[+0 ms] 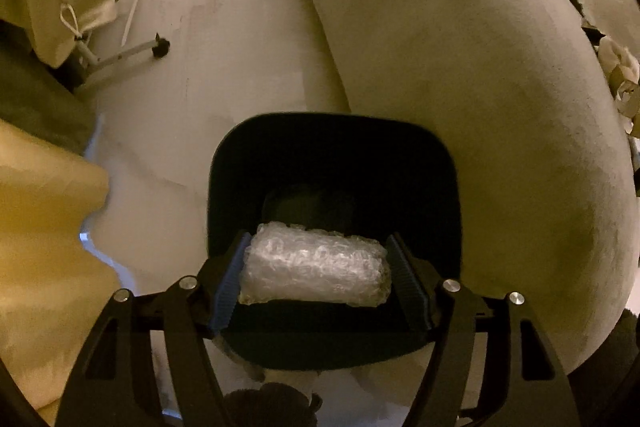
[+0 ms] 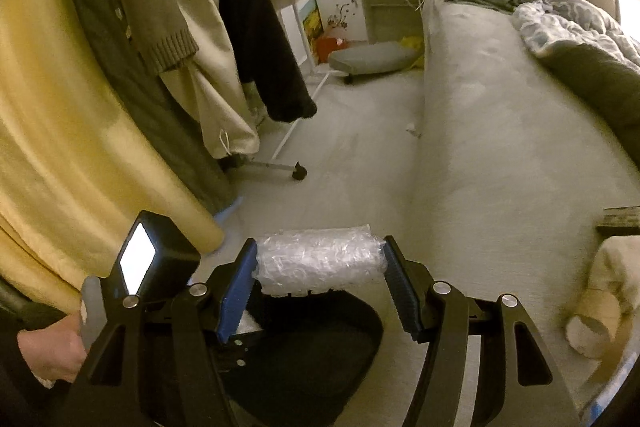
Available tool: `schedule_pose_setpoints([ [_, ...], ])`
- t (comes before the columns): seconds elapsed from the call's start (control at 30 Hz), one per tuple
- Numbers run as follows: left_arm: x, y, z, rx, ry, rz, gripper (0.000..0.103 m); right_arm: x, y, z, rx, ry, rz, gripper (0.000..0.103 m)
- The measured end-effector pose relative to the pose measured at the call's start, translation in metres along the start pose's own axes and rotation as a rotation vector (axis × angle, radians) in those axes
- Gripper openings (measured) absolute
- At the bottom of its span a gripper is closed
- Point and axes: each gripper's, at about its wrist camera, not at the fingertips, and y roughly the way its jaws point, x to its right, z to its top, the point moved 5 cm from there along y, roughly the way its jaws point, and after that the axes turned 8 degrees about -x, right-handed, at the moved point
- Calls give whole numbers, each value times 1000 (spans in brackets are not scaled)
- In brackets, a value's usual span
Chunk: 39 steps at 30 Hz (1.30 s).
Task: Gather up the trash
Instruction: 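Carry the bubble-wrap roll over the black bin and open the right tool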
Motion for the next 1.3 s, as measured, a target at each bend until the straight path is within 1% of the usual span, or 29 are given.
schedule_pose_setpoints([
  [0.07,-6,-1,-4,-9,-7,-9,83,-2,8,-1,-21,4,2,63],
  [0.13,-11,-3,-6,-5,-12,-13,85,-3,17,-2,-43,10,5,63],
  [0.2,-15,-6,-8,-1,-17,-20,89,-5,24,-3,-63,15,9,63],
  [0.33,-23,-13,-9,16,-24,-29,89,-8,41,-7,-109,18,-2,63],
  [0.5,-31,-28,-7,78,-38,-36,90,-9,59,-13,-160,23,-21,63],
  [0.57,-37,-37,-7,113,-43,-40,90,-10,68,-16,-184,27,-25,63],
  [0.7,-44,-55,-7,196,-49,-10,90,-12,83,-24,-225,29,-36,63],
  [0.93,-61,-99,-2,409,-75,63,90,-21,110,-41,-298,10,-48,63],
  [1.03,-71,-115,0,486,-94,75,89,-26,121,-51,-333,-3,-52,63],
  [1.1,-74,-123,2,521,-100,80,89,-30,127,-57,-354,-16,-56,63],
  [1.2,-73,-132,3,544,-97,91,89,-36,134,-66,-385,-36,-58,63],
  [1.3,-71,-145,4,577,-83,98,89,-37,132,-73,-399,-39,-58,63],
])
